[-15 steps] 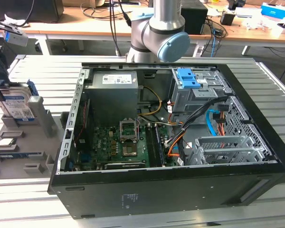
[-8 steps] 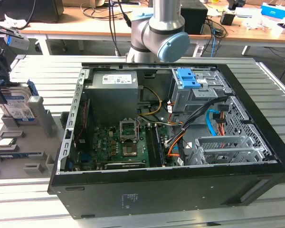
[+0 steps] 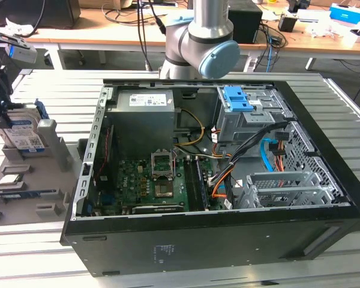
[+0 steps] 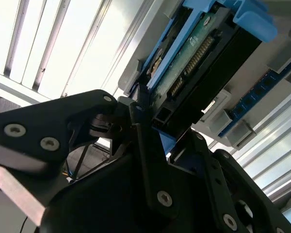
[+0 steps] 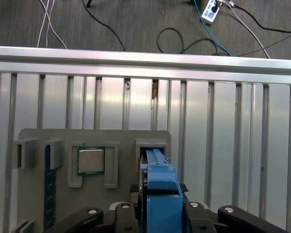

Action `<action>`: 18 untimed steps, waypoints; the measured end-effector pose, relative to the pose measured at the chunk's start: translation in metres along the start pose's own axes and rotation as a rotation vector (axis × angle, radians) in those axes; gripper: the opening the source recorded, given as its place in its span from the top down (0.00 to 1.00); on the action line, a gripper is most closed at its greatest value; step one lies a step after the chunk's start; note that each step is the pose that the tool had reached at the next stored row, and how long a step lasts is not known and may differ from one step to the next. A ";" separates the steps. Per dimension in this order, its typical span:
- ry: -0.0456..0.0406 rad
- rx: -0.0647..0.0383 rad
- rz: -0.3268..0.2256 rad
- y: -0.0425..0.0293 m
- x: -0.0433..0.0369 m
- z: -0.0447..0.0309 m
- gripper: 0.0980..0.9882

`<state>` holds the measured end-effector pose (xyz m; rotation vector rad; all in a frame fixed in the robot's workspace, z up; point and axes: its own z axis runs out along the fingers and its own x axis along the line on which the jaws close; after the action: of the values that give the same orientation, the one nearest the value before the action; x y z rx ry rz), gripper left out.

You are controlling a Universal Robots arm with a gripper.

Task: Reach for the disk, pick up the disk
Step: 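Pick up the disk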

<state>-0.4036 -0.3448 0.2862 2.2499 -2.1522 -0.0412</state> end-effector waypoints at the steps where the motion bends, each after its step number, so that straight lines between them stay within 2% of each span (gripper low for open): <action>1: 0.0000 0.000 0.000 0.0000 0.0000 0.0000 0.69; 18: 0.0000 0.000 0.000 0.0000 0.0000 0.0007 0.70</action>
<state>-0.4036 -0.3448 0.2855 2.2499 -2.1523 -0.0412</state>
